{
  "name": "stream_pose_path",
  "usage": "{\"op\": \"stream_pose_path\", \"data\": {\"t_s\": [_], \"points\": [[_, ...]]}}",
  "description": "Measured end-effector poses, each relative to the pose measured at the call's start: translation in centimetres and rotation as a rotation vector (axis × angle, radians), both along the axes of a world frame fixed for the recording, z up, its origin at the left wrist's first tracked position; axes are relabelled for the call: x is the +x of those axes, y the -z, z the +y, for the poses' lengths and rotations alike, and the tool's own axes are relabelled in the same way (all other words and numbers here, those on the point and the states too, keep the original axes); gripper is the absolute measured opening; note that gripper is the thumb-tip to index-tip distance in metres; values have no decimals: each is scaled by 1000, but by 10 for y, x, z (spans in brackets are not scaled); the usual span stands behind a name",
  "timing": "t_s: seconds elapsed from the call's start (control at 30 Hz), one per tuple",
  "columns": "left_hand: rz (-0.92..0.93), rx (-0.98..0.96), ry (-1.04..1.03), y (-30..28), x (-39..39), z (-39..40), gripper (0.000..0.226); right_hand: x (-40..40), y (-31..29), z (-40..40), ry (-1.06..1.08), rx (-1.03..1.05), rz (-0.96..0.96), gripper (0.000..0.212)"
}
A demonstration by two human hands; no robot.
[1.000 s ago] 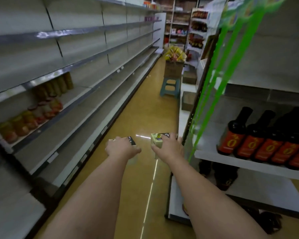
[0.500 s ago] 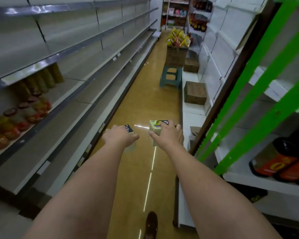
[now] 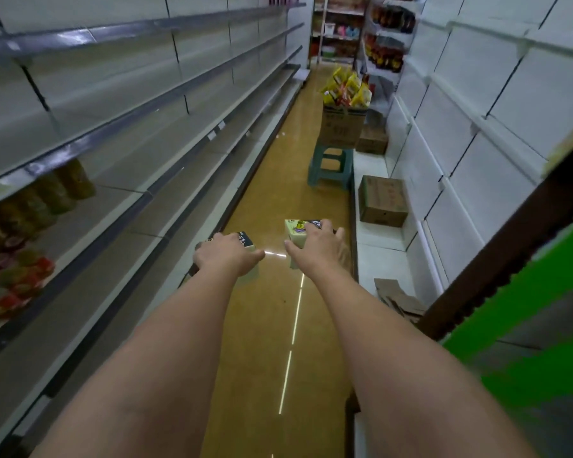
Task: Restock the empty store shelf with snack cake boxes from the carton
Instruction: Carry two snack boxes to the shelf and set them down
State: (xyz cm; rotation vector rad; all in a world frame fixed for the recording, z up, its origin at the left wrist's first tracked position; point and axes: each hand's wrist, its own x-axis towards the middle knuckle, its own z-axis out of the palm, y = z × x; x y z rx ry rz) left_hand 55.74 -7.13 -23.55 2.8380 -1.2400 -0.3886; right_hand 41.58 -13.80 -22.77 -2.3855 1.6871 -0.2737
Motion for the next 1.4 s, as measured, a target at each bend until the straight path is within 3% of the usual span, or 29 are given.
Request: {"op": "stream_pose_path", "data": {"t_s": [0.23,0.67,1.1,1.4], "points": [[73,13,18,17,67,-88,79,59,8,-83,26,15,27,57],[-26,-18,117,-1,215,-276,66,200,-4,-251,145,-2,62,56],[15,7,177,-1,276,-434,69,262,-1,-408,146,-12,47,58],[-3,-9,49,-23,293,-587,70,288,-19,-574,-9,-80,64,56]]}}
